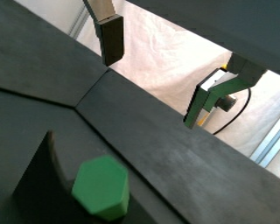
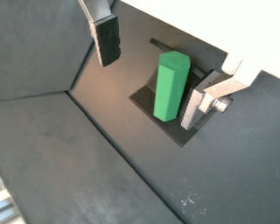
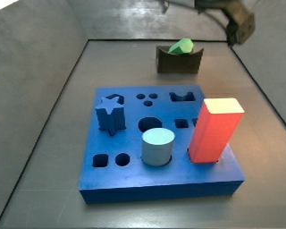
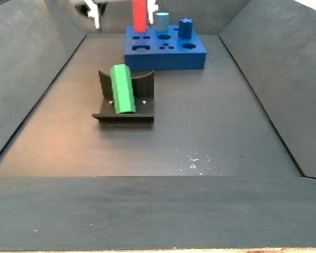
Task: Pick up the hexagon object. Move up. Place the hexagon object on the fixture. Regrasp the hexagon object. Move to above the board. Insert the hexagon object.
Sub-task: Regrasp the hexagon object.
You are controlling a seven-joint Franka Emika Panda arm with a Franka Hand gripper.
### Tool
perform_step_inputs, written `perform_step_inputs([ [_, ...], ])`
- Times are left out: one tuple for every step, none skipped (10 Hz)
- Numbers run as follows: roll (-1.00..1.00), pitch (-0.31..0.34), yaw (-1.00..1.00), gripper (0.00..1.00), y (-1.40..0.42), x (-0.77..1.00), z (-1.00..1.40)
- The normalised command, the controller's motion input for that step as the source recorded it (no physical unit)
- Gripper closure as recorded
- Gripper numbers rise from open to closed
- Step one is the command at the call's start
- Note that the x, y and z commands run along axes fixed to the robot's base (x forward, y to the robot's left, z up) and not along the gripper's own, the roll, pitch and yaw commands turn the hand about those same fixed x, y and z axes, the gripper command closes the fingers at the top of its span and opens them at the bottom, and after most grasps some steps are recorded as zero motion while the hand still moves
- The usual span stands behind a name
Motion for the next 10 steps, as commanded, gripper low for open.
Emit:
perform_step_inputs([
  [0.10,-0.126,0.09,0.00,0.05,0.08,-1.00],
  [0.08,-0.137,0.05,0.00,0.05,0.08,-1.00],
  [0.08,-0.130,0.01,0.00,0.04,0.09,-1.00],
  [0.08,-0.117,-0.01,0.00,0.04,0.10,-1.00],
  [0.08,-0.099,-0.03,0.00,0.03,0.11,-1.00],
  [0.08,-0.073,-0.05,0.00,0.03,0.11,-0.91],
  [0.08,-0.044,-0.05,0.00,0.01,0.09,-0.70],
  [0.07,-0.031,-0.05,0.00,0.01,0.08,-0.56],
  [0.07,-0.014,-0.03,0.00,0.01,0.07,-0.38],
  [0.06,-0.007,-0.02,0.00,0.01,0.07,-0.24],
])
